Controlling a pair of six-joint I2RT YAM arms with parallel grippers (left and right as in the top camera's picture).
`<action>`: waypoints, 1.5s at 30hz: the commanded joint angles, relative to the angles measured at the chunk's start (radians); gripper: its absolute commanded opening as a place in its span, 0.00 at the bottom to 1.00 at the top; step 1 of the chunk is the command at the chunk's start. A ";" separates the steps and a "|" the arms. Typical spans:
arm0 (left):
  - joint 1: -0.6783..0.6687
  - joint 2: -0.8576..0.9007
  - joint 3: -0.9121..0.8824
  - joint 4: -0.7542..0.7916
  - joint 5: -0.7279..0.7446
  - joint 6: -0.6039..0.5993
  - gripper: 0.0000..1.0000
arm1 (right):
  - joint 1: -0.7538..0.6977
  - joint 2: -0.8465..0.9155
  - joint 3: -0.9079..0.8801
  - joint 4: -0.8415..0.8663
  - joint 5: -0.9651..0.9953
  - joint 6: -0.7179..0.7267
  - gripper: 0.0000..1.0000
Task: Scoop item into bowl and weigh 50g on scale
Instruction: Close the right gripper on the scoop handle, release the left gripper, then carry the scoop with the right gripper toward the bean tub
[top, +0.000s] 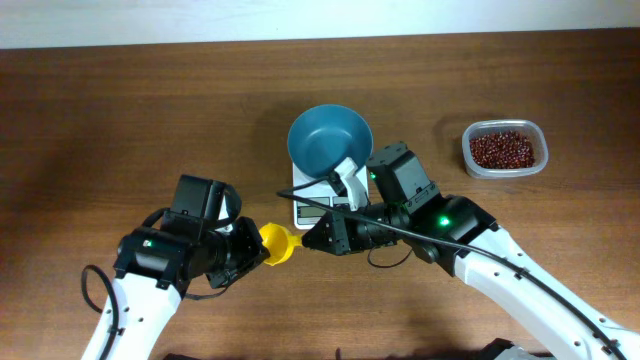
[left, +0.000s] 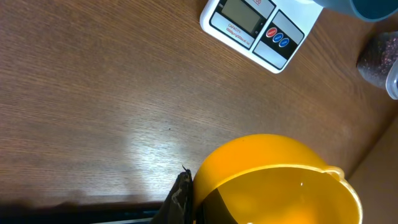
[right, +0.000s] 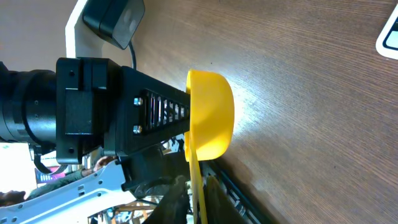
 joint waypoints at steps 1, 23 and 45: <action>0.000 -0.002 -0.001 0.005 -0.029 -0.028 0.00 | 0.006 0.005 0.013 -0.002 -0.029 -0.007 0.11; 0.001 -0.002 -0.001 -0.014 -0.033 -0.017 0.08 | 0.005 0.005 0.013 -0.035 0.153 -0.106 0.04; 0.002 -0.245 0.099 -0.007 -0.126 0.171 0.99 | 0.005 -0.710 0.014 -0.452 0.542 -0.125 0.04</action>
